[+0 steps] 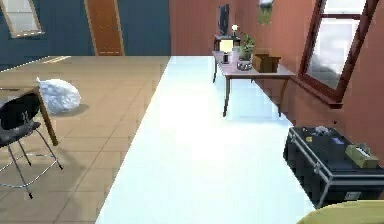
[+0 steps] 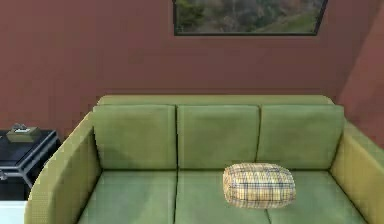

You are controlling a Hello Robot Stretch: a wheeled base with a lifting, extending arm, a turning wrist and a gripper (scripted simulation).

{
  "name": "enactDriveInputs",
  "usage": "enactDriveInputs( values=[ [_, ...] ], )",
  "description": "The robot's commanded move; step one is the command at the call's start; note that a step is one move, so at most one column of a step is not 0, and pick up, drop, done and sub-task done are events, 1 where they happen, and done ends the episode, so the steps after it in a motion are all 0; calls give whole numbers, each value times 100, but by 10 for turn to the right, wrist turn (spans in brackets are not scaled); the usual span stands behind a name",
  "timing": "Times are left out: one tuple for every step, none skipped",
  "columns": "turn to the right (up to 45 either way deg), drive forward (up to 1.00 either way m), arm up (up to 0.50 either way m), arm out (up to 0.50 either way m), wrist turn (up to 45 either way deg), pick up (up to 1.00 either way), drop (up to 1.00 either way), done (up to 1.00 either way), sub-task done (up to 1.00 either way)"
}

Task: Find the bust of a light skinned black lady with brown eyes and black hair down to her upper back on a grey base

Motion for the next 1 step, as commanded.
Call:
enactDriveInputs(
  values=[
    [-450, 0, 0, 0, 0, 0, 0, 0, 0]
  ],
)
